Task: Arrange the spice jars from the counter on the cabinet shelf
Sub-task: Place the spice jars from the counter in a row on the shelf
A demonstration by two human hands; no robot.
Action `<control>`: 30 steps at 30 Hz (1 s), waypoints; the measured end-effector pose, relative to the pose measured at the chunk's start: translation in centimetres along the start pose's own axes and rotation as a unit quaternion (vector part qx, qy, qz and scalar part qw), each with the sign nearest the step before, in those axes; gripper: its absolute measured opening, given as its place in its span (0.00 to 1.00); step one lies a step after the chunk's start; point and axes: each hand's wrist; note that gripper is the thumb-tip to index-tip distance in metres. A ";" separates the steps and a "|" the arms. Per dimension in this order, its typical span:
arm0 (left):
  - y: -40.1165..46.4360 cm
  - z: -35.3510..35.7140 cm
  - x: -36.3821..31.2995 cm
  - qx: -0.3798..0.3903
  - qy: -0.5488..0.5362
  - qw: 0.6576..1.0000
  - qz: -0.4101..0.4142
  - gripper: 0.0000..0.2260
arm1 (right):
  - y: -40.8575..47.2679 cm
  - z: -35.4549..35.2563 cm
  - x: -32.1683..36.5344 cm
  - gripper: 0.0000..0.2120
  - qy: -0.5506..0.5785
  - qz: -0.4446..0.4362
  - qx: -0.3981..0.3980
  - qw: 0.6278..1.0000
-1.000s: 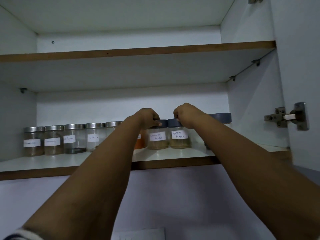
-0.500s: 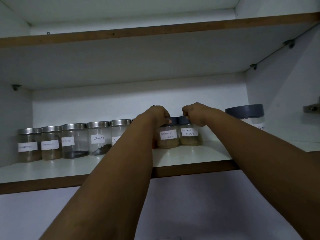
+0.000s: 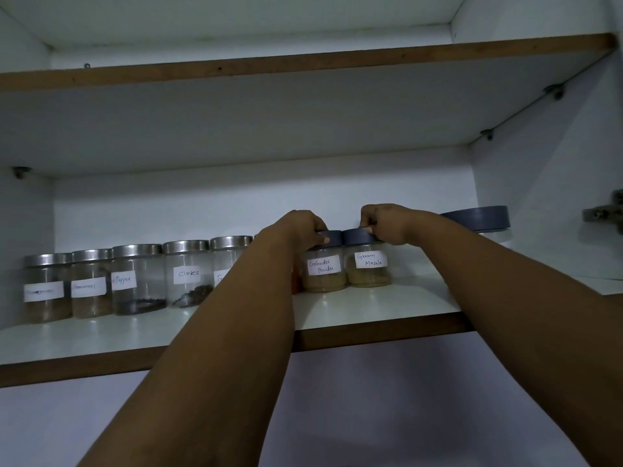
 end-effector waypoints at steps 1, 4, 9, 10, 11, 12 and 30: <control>0.0 0.0 0.0 0.000 0.001 1.000 0.000 0.12 | -0.1 0.0 -0.1 0.09 0.007 0.000 -0.001 1.000; 0.1 0.0 0.0 0.002 0.009 1.000 0.000 0.13 | -0.2 -0.1 -0.1 0.09 -0.003 -0.003 -0.004 1.000; 0.7 0.1 0.3 0.002 0.018 1.000 -0.006 0.17 | -0.6 -0.1 0.8 0.22 -0.028 -0.001 -0.010 1.000; 0.7 0.2 0.4 -0.004 0.021 1.000 -0.007 0.21 | -0.8 -0.2 1.4 0.29 -0.033 -0.002 -0.017 0.999; 0.5 0.1 0.4 -0.014 0.027 1.000 -0.006 0.25 | -1.1 -0.4 2.1 0.35 -0.045 -0.003 -0.032 0.998; 0.2 0.0 0.3 -0.027 0.033 0.999 -0.004 0.28 | -1.5 -0.7 3.0 0.39 -0.061 -0.007 -0.054 0.997; -15.6 12.4 -15.1 -0.445 0.093 0.881 0.134 0.12 | -14.6 -8.6 -6.4 0.18 -0.018 0.055 -0.111 0.992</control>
Point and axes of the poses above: each hand's wrist, its own y-axis towards the middle knuckle, its own z-axis out of the palm, x = y × z
